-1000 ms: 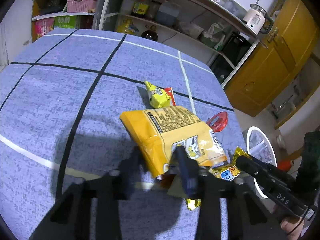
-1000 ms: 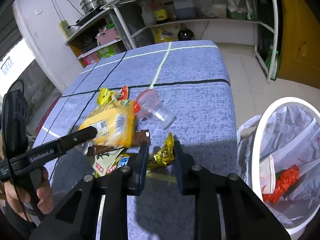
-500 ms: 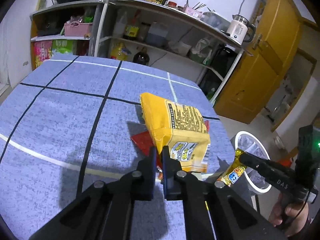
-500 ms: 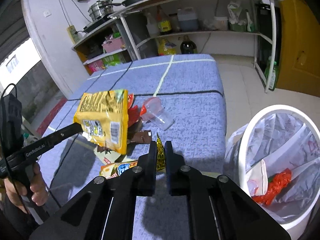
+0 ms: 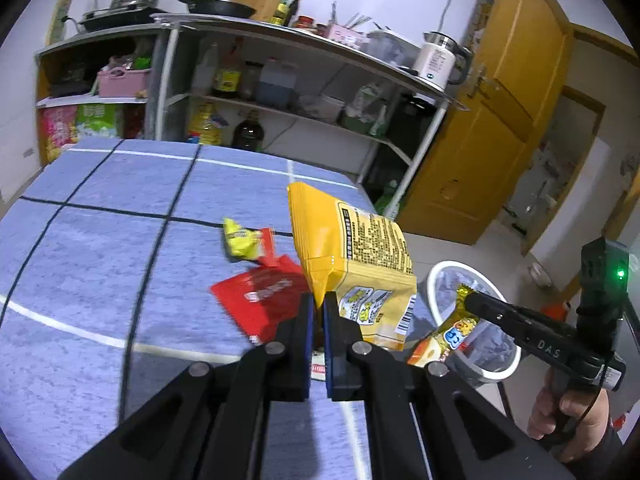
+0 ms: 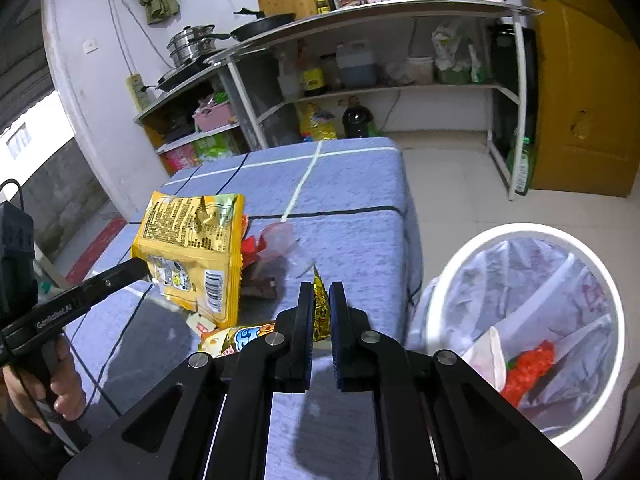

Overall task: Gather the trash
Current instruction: 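Carry both wrappers over the bin and open both tools to drop them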

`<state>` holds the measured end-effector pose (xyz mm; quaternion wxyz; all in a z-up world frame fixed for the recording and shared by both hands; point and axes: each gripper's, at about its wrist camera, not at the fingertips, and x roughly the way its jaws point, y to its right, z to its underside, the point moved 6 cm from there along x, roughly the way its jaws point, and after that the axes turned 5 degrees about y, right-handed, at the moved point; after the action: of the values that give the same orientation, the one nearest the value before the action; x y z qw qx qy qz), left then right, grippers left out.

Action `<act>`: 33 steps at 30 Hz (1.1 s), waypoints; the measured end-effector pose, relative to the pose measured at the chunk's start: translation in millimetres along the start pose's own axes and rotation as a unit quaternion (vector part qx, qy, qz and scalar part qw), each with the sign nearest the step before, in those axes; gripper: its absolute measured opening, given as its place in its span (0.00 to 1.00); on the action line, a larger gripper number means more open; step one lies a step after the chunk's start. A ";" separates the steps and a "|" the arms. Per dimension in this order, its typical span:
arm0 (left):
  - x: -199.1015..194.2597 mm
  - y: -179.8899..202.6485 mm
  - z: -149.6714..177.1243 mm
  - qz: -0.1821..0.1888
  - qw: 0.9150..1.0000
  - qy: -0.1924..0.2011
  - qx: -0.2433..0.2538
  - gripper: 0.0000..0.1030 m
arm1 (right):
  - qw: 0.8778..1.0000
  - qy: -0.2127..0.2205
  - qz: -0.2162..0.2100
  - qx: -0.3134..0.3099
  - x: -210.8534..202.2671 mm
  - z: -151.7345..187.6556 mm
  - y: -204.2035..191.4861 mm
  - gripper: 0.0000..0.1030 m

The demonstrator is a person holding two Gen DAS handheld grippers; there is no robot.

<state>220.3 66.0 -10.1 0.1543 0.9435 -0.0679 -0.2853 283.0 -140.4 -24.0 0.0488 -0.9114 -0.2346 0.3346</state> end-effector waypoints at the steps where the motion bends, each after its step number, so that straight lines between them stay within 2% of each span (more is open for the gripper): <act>1: 1.7 5.7 -0.2 0.005 1.000 -0.001 0.003 0.05 | 1.000 0.002 0.005 0.000 -2.8 0.7 4.7 0.07; 8: 17.1 54.0 -0.3 0.038 0.999 -0.012 0.031 0.05 | 0.998 0.019 0.049 0.028 -34.2 4.1 54.4 0.07; 12: 34.4 87.9 6.5 0.059 0.996 -0.031 0.055 0.05 | 0.995 0.029 0.079 0.045 -53.5 8.1 87.2 0.07; 23: 84.7 170.3 30.4 0.104 0.986 -0.080 0.105 0.05 | 0.980 0.048 0.158 0.109 -91.9 24.1 171.9 0.07; 29: 109.6 197.4 43.1 0.114 0.980 -0.106 0.121 0.05 | 0.974 0.043 0.185 0.122 -91.1 29.5 196.4 0.07; 33: 125.0 204.7 50.7 0.113 0.977 -0.126 0.130 0.07 | 0.973 0.029 0.181 0.138 -79.3 35.3 209.2 0.08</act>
<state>287.2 -166.9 -47.3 0.0520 0.8981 -0.2297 -0.3715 290.5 -364.5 -56.1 0.1193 -0.9325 -0.0156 0.3405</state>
